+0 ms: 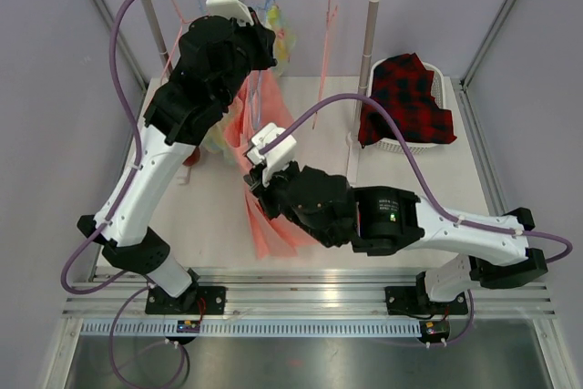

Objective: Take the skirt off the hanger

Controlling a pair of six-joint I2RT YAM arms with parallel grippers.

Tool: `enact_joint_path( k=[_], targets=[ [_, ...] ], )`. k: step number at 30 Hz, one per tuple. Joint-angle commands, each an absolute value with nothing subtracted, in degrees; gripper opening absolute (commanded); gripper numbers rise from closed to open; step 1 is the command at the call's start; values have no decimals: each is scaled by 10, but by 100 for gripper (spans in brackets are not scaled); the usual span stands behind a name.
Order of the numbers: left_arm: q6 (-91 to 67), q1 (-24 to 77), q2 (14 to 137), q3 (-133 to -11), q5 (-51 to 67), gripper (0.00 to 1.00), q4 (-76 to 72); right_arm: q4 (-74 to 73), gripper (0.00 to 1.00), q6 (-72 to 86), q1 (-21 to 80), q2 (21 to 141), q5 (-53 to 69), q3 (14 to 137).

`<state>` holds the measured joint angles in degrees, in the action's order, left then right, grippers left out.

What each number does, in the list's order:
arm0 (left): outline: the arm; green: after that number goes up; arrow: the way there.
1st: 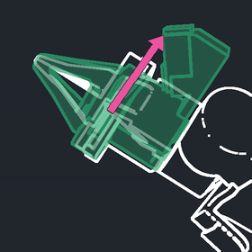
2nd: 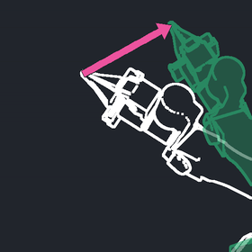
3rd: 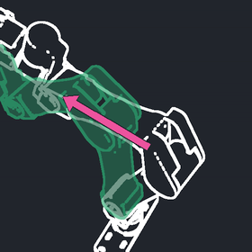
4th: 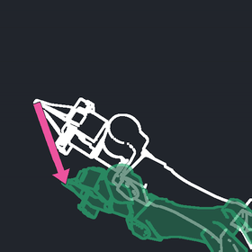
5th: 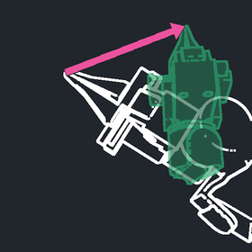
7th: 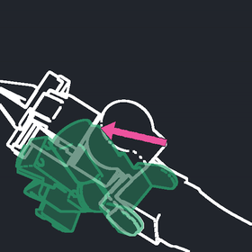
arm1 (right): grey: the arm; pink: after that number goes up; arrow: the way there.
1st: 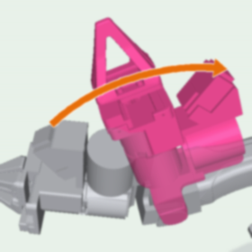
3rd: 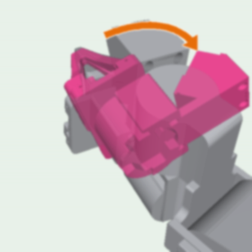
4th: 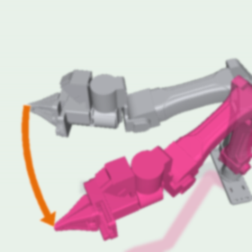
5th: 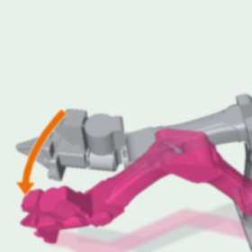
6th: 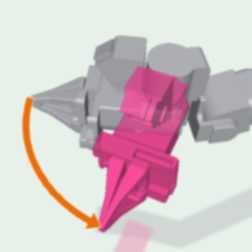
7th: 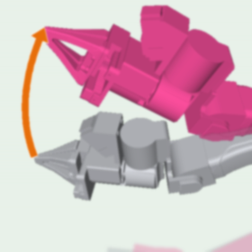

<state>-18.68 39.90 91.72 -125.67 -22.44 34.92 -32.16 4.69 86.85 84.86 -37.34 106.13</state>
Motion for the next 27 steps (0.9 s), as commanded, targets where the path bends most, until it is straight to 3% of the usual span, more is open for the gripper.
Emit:
enact_joint_path(
  k=[1, 12, 17, 27],
  targets=[
    [-108, 365, 955, -1314, -259, 0, 251, -279, 0, 94, 957, 808, -308, 1036],
    [-121, 362, 914, -1318, -234, 0, 288, -253, 0, 80, 969, 807, -367, 987],
    [-144, 367, 885, -1328, -192, 0, 361, -223, 0, 46, 968, 816, -462, 974],
    [-153, 443, 759, -1243, -199, 0, 511, -207, 0, 9, 845, 804, -437, 977]
  ],
)
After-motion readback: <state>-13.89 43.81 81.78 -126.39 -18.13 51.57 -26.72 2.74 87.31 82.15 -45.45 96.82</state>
